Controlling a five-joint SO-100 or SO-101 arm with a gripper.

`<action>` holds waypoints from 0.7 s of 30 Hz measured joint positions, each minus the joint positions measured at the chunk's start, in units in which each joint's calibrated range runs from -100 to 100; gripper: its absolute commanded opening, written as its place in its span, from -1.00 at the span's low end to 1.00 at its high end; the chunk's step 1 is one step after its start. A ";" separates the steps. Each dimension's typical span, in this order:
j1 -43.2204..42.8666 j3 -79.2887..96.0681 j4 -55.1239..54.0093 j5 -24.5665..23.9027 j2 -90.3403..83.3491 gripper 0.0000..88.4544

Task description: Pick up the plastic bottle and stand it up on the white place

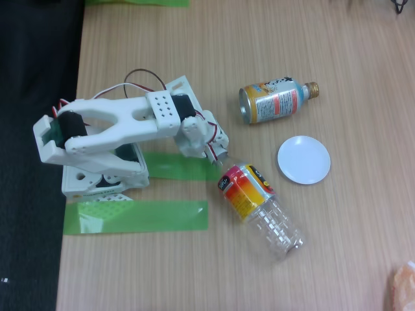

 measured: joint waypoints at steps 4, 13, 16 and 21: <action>-0.07 0.00 0.00 0.26 0.00 -0.98; -0.15 -9.40 0.34 -0.16 0.00 -0.98; -0.22 -17.08 3.57 -0.16 0.00 -0.97; -0.15 -30.82 11.47 -0.89 0.08 -0.97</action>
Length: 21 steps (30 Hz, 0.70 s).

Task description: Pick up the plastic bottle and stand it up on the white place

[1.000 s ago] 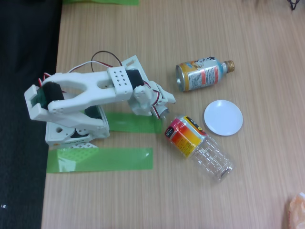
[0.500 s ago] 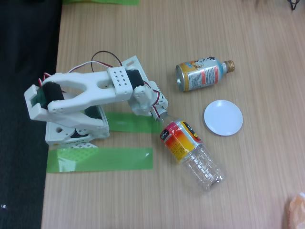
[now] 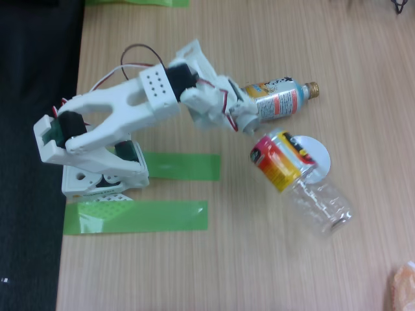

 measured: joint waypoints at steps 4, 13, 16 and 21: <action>-0.07 -11.03 4.76 -4.47 0.00 -0.97; -0.30 -35.16 6.03 -18.98 -0.08 -0.97; -0.60 -38.23 6.03 -22.29 -0.08 -0.97; -0.30 -42.39 6.03 -28.81 -0.08 -0.97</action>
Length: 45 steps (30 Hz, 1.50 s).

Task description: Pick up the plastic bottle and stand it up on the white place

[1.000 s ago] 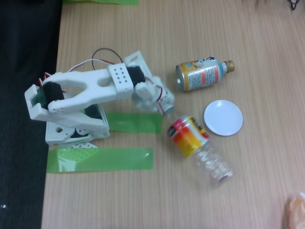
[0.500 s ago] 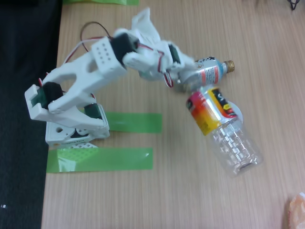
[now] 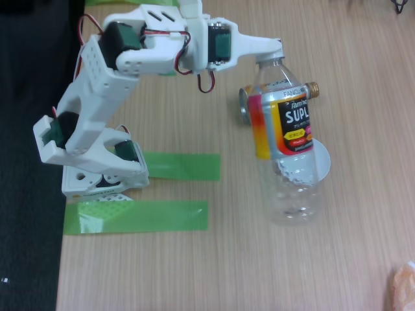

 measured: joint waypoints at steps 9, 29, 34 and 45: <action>-3.06 -9.58 -2.97 -15.93 0.00 -0.97; -12.48 -6.15 -22.77 -21.61 0.93 -0.97; -8.97 2.80 -28.89 -21.61 0.76 -0.97; -1.27 25.76 -48.60 -21.66 0.93 -0.98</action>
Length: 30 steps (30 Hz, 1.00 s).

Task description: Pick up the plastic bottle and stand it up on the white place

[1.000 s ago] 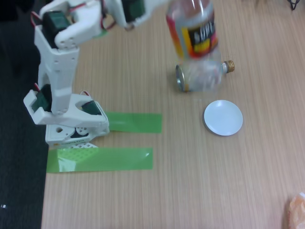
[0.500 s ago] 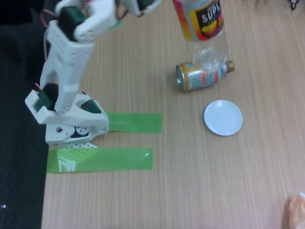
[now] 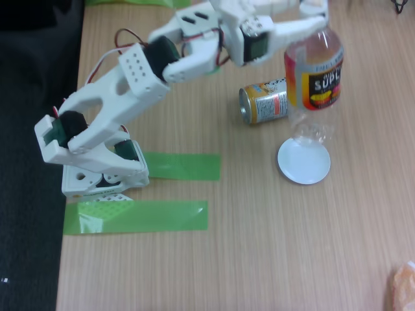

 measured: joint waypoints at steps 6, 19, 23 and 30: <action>0.22 8.77 -8.33 -0.05 0.00 -0.98; 3.21 22.14 -22.60 -2.63 0.00 -0.98; 6.57 22.32 -23.02 -4.63 0.00 -0.98; 7.32 22.59 -23.02 -5.36 0.00 -0.97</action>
